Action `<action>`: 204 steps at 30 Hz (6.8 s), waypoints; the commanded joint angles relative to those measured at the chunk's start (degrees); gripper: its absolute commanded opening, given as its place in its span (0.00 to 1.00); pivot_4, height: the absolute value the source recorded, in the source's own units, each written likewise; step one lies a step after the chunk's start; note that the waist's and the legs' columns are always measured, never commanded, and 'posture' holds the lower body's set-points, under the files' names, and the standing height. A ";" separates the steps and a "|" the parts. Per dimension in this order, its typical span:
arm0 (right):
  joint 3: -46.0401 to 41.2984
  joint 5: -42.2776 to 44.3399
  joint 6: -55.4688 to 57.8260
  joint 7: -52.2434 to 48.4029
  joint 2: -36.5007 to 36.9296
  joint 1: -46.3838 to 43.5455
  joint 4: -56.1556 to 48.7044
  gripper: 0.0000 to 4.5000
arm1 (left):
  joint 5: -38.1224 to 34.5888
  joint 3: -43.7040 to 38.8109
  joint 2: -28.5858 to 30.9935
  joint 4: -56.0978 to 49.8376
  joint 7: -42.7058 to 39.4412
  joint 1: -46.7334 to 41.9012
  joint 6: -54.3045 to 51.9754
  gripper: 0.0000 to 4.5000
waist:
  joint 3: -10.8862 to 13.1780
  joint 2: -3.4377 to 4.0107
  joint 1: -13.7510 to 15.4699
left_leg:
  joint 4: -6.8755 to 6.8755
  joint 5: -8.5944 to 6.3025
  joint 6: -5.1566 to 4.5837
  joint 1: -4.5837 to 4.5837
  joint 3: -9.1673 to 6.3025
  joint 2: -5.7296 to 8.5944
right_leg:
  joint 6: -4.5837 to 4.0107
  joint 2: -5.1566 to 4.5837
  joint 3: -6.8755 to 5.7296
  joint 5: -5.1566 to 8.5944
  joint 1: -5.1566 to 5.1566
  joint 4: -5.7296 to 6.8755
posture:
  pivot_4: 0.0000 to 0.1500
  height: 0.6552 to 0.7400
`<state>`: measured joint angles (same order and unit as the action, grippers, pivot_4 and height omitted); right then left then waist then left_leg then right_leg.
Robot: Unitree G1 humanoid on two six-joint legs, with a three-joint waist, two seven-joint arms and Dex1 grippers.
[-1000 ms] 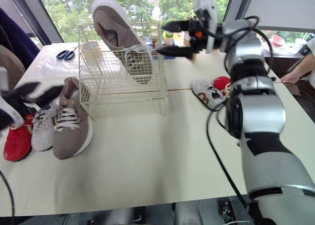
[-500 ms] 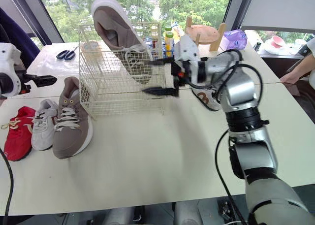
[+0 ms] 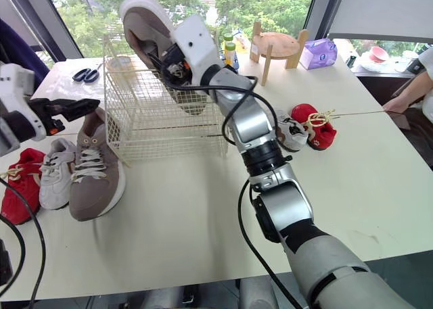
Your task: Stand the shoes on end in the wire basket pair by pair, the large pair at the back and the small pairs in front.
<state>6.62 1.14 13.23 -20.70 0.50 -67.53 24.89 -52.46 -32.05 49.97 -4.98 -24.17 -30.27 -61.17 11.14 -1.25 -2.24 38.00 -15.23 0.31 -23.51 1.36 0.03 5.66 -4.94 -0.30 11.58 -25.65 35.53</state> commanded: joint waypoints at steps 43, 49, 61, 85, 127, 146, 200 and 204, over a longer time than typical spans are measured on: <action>-6.72 -4.48 -14.31 31.90 -6.02 -6.32 13.88 0.15 | -3.75 13.25 -7.27 -16.40 2.69 9.28 11.53 1.00 | -0.02 -0.02 -0.06 | -0.04 0.03 0.04 0.03 -0.10 0.10 | -0.04 0.02 -0.05 0.00 0.14 -0.16 | 1.00 1.00; -6.23 -3.34 -10.84 30.82 -7.09 -4.13 10.72 0.15 | -2.72 13.32 -7.47 -16.03 1.48 8.81 11.16 1.00 | -0.02 -0.02 -0.11 | -0.04 0.03 0.03 0.03 -0.11 0.10 | -0.04 0.04 -0.05 0.00 0.16 -0.16 | 1.00 1.00; -2.98 -6.03 -11.50 26.85 -5.38 -5.49 14.03 0.15 | 3.31 19.01 -5.78 -19.04 -3.73 3.31 13.09 1.00 | -0.02 -0.02 -0.33 | -0.04 0.03 0.02 0.04 -0.09 0.09 | -0.04 0.17 -0.03 0.00 0.18 -0.17 | 1.00 1.00; -2.54 -1.05 3.12 2.19 12.97 19.60 -32.35 0.77 | 36.25 45.14 0.44 12.37 -43.33 -17.14 40.75 1.00 | -0.01 -0.01 0.35 | 0.06 0.00 -0.06 0.04 0.11 0.14 | -0.01 0.35 -0.06 0.02 0.26 -0.24 | 1.00 1.00; -1.53 -1.69 0.46 14.67 -2.92 3.10 -6.35 0.39 | 32.22 43.20 -4.99 -14.35 -47.46 -7.34 19.19 0.00 | 0.00 0.05 -0.29 | 0.08 -0.05 -0.17 0.05 -0.04 0.08 | 0.01 0.36 0.04 0.03 0.23 -0.04 | 1.00 1.00; -8.71 -2.26 6.78 28.10 -0.20 6.66 -18.38 0.01 | 29.27 47.95 -4.36 -17.20 -44.37 -7.71 4.40 0.00 | -0.01 0.05 -0.01 | 0.09 -0.05 -0.17 0.07 -0.07 0.09 | 0.01 0.36 0.04 0.03 0.26 -0.01 | 1.00 1.00; -27.00 56.41 42.78 -24.77 46.41 23.86 -47.59 0.92 | 12.68 20.88 1.57 -17.77 -35.08 -8.04 -1.07 1.00 | 0.08 0.14 -0.28 | 0.06 -0.10 -0.26 0.89 0.00 -0.23 | -0.06 0.48 0.12 0.11 0.95 -0.17 | 1.00 1.00; -25.22 64.36 48.78 -29.86 50.12 21.57 -46.01 0.99 | 7.99 8.02 5.24 -15.30 -29.70 -8.01 -8.99 1.00 | 0.07 0.11 0.14 | 0.06 -0.11 -0.27 0.90 -0.01 -0.31 | -0.08 0.58 0.09 0.12 1.01 -0.27 | 1.00 1.00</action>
<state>-19.42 61.53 59.66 -47.93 49.37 -45.41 -20.42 -42.60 -18.92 54.01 -20.95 -56.09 -37.92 -67.16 11.20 -1.14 -2.10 38.06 -15.35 0.04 -22.60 1.34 -0.27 5.55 -4.36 -0.21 11.72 -24.61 35.24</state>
